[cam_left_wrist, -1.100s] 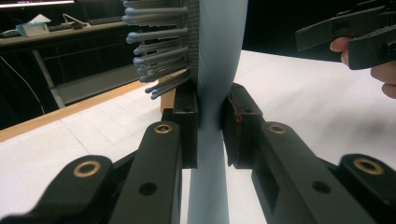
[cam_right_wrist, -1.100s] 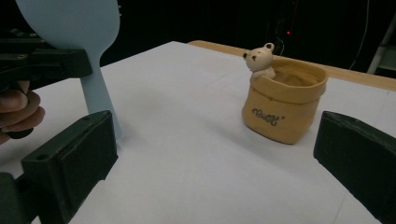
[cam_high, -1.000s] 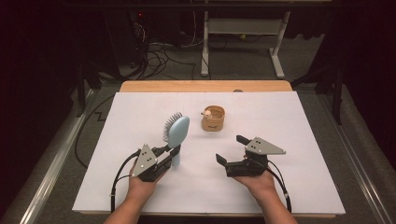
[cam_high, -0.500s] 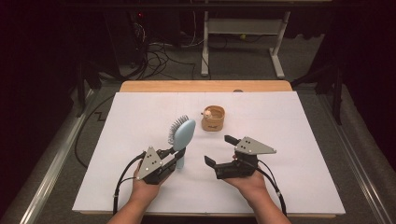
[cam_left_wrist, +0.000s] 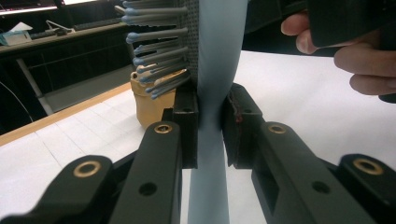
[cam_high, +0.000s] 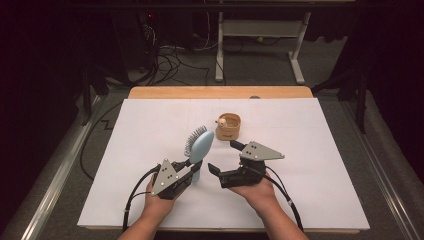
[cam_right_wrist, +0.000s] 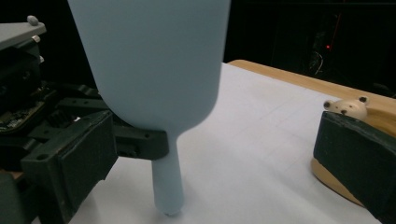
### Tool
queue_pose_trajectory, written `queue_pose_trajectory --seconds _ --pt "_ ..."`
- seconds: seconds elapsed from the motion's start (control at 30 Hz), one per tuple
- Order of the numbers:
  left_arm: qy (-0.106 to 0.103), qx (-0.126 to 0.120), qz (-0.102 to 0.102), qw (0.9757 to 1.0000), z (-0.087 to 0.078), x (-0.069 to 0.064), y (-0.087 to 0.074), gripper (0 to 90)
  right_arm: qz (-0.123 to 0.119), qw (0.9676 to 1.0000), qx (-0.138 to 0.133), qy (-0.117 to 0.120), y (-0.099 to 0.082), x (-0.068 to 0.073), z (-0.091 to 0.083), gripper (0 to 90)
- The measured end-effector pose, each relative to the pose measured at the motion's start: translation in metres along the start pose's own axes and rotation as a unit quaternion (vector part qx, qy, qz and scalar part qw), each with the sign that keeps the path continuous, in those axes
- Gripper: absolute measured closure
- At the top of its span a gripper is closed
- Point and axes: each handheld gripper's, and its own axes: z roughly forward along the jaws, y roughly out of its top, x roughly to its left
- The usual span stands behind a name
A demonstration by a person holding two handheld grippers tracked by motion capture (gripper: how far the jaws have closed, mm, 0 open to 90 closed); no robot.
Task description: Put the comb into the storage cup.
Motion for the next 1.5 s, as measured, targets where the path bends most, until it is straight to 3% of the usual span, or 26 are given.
queue_pose_trajectory --seconds 0.63,1.17,1.5 --pt "0.007 0.003 0.005 1.0000 0.006 -0.003 0.003 77.5 -0.003 0.9997 -0.016 0.017 0.014 0.011 0.010 0.1" --pt "0.003 0.007 0.013 0.9999 0.010 -0.009 0.004 77.5 -0.002 0.9995 -0.027 0.017 0.022 0.014 0.015 0.1" --pt "0.004 0.006 0.023 0.9997 0.011 -0.014 0.005 77.5 0.011 0.9991 -0.037 0.019 0.028 0.015 0.019 2.5"
